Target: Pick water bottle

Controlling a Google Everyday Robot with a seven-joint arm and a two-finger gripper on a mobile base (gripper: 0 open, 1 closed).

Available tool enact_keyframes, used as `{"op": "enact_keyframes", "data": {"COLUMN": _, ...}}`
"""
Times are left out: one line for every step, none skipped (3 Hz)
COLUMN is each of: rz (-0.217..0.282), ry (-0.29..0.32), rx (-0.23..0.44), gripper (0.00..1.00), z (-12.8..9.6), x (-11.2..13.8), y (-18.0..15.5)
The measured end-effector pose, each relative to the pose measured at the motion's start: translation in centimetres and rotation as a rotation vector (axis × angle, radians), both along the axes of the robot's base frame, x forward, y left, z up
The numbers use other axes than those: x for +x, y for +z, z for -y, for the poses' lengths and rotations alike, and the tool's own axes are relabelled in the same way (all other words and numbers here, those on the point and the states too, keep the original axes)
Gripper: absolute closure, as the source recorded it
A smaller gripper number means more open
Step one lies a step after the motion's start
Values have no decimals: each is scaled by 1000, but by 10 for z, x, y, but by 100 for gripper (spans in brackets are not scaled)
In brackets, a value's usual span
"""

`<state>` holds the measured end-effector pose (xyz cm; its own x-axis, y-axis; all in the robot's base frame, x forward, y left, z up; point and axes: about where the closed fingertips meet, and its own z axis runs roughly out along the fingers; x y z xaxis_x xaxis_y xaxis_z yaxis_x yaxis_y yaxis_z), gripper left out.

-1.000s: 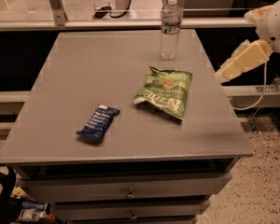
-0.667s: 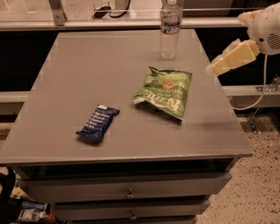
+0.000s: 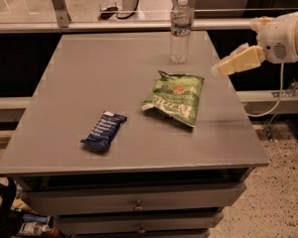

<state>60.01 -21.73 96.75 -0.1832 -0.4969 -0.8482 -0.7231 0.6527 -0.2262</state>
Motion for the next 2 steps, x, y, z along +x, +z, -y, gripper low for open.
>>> {"op": "enact_keyframes", "data": {"rz": 0, "ry": 0, "rx": 0, "gripper": 0, "z": 0, "x": 0, "y": 0}}
{"op": "enact_keyframes", "data": {"rz": 63, "ry": 34, "rx": 74, "gripper": 0, "z": -9, "x": 39, "y": 1}}
